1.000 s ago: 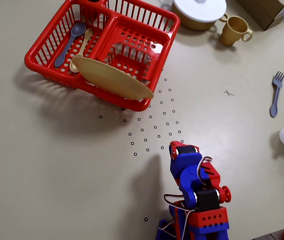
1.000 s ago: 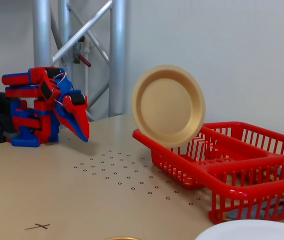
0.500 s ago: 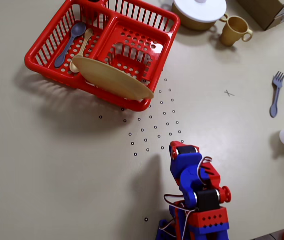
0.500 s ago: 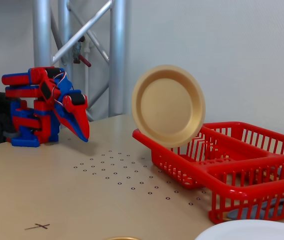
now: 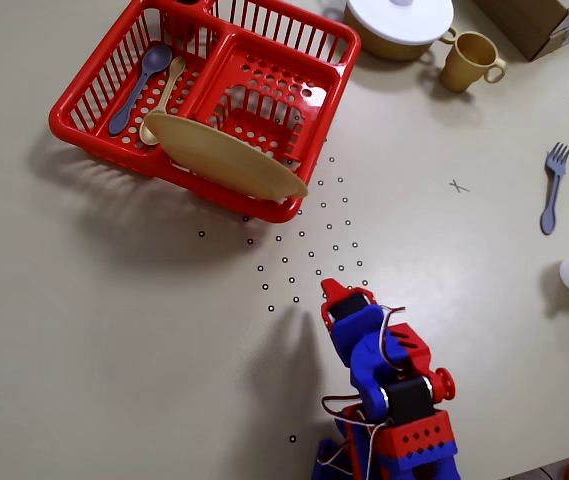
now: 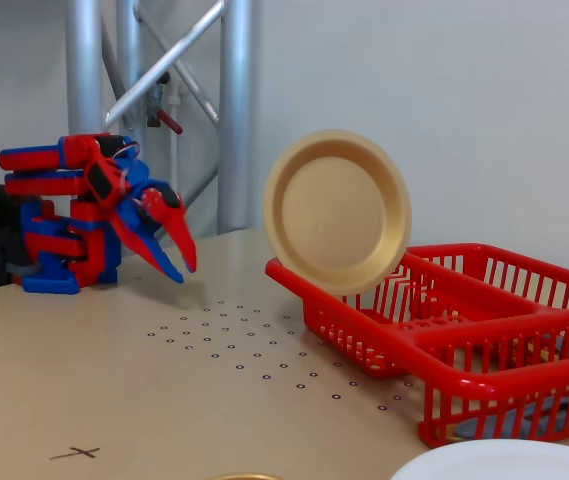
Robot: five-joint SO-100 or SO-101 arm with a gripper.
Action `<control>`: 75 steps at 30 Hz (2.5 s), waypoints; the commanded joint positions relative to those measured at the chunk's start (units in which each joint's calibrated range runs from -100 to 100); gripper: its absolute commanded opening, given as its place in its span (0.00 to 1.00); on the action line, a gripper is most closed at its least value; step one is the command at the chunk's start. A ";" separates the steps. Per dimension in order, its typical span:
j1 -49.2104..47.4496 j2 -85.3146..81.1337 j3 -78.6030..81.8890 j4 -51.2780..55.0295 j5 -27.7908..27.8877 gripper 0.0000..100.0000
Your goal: Grasp the plate, place it on the cross drawn on the table.
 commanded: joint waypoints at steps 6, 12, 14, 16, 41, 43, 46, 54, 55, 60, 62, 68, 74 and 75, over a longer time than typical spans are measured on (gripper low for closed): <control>-3.03 16.70 -15.51 -1.02 3.66 0.00; -2.89 29.72 -33.28 -0.70 -4.05 0.03; -1.24 33.01 -38.53 -0.54 -8.11 0.07; 0.20 36.23 -43.97 2.68 -11.77 0.09; 2.71 69.11 -89.03 18.62 -19.00 0.28; 1.78 69.62 -89.03 18.70 -18.90 0.27; 0.41 70.71 -89.94 18.70 -19.54 0.27; -2.89 72.07 -90.76 18.38 -21.64 0.27; -3.32 71.73 -90.21 18.38 -21.68 0.27; -5.33 69.87 -87.85 18.30 -22.27 0.27; -6.12 69.45 -86.86 17.65 -22.52 0.27; -9.35 69.53 -85.59 15.08 -23.30 0.27; -11.65 70.54 -86.31 12.50 -23.49 0.27; -11.93 70.80 -86.31 11.62 -23.59 0.27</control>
